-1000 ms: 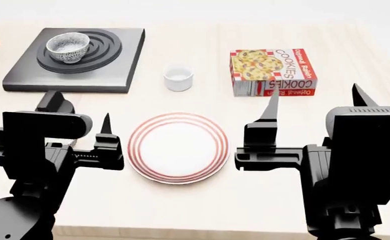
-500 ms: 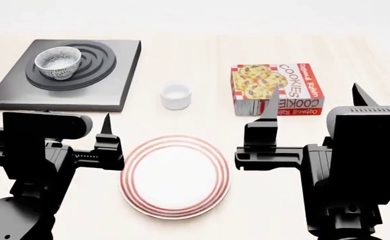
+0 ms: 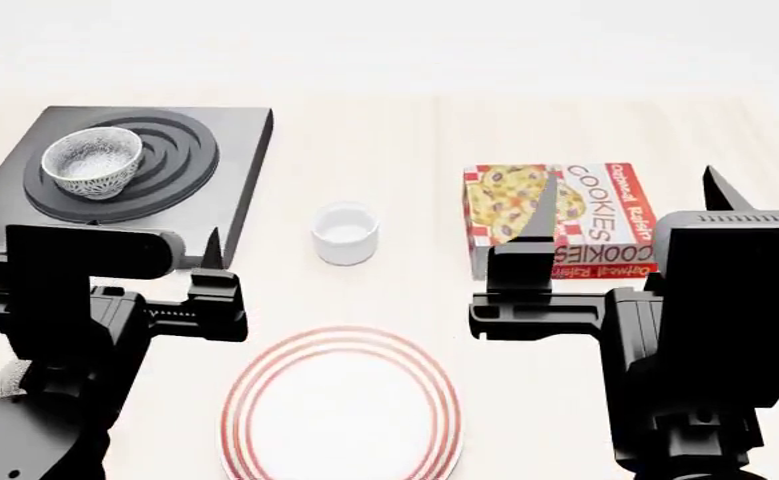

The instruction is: Pick the akita bowl on the stove and place it on the plate.

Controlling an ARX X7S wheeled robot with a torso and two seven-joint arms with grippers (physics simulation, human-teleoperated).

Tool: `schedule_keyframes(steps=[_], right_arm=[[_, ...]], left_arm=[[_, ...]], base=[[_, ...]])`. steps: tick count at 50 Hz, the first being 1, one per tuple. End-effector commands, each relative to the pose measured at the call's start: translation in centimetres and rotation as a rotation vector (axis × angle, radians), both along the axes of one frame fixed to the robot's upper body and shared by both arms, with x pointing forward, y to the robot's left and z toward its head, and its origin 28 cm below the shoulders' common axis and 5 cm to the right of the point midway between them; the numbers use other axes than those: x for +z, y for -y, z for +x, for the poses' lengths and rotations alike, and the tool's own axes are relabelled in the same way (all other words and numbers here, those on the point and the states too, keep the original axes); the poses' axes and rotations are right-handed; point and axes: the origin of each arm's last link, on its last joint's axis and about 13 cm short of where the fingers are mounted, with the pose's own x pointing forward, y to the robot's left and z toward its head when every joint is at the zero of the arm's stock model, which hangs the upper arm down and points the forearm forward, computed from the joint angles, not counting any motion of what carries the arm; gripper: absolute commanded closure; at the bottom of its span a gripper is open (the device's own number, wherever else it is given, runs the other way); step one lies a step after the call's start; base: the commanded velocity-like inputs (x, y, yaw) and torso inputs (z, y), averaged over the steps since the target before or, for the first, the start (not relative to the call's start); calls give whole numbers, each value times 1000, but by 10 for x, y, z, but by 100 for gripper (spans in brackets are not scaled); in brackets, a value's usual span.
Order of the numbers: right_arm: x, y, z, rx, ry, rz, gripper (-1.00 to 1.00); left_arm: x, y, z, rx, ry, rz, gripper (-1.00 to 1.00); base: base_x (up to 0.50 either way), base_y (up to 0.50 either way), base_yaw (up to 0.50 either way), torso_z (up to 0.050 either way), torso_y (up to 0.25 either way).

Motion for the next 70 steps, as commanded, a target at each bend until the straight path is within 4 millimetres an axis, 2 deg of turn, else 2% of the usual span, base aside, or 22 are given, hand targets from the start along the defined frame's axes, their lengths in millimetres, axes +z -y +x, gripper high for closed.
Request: schedule_keyframes(steps=[1,70], right_arm=[[-1,0,1,0,-1,0,-100],[-1,0,0,-9,-18,-7,-100]], left_arm=[[0,-1,0,1,-2,1,-100],[4,0,1,-11,6,19,-100]], base=[[254,0,0,0,0],[249,0,0,0,1]])
